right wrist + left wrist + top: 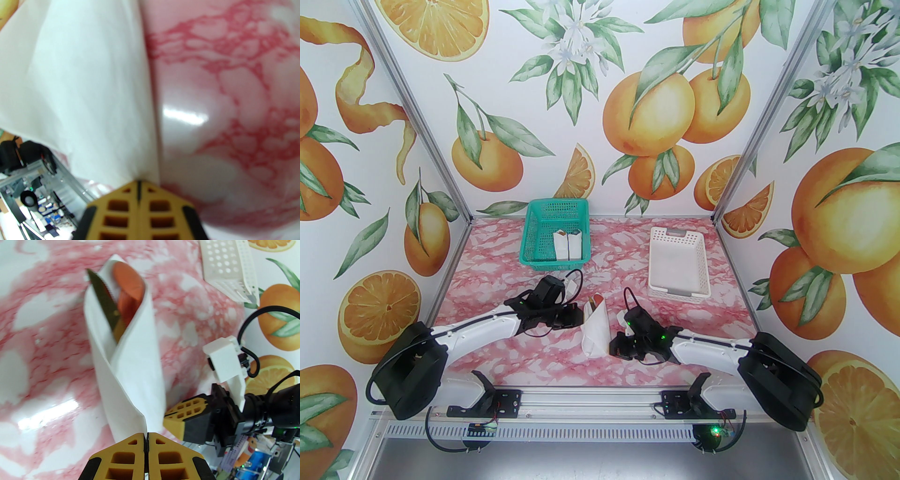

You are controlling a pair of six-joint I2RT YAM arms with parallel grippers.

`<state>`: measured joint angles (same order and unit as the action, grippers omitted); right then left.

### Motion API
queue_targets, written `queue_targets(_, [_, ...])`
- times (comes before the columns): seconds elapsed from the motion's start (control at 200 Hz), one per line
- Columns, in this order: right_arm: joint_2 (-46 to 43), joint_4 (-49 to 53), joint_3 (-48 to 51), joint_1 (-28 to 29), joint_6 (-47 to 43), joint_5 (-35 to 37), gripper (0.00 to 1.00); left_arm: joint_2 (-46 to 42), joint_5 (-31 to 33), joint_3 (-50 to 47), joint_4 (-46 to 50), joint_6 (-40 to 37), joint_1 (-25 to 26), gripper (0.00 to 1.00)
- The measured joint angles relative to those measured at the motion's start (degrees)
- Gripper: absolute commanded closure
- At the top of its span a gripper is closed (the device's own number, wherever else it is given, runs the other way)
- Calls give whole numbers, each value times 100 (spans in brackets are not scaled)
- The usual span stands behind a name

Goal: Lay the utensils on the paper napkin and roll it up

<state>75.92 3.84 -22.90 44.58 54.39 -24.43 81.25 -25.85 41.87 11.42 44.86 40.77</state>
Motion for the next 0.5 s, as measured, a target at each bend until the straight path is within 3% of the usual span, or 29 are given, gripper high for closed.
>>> queue_targets(0.5, [0,2,0,0,0,0,100,940,-186,807,-361,81,391,92])
